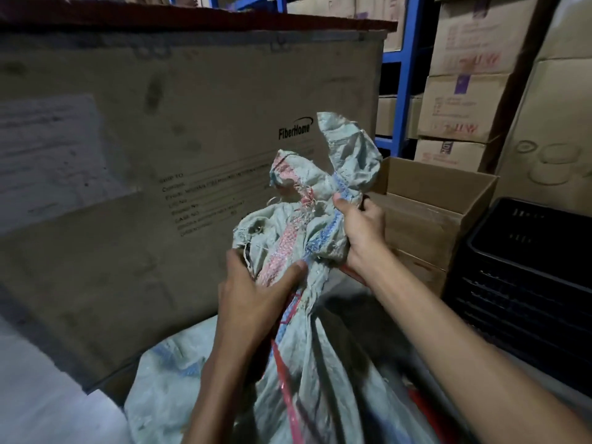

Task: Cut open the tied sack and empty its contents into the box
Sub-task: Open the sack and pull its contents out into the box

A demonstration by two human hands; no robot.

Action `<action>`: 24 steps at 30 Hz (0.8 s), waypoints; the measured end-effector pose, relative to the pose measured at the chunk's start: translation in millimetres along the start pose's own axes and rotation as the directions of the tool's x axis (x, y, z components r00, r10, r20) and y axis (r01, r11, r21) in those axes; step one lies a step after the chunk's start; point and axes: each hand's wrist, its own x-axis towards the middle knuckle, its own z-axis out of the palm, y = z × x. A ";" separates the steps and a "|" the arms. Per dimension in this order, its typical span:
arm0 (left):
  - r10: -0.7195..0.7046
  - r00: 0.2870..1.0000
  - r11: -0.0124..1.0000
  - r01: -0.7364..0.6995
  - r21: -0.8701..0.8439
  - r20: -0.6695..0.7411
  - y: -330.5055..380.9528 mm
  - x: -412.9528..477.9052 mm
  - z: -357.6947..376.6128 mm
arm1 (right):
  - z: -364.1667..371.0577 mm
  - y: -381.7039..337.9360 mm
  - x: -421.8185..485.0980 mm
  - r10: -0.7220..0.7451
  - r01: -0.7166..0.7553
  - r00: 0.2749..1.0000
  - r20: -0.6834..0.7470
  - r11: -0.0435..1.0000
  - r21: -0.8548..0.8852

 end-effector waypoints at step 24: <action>-0.049 0.985 0.852 0.126 -0.508 0.162 -21.3 30.9 -23.2 | -8.6 11.4 -49.3 0.488 -0.465 0.761 0.428 0.870 -0.166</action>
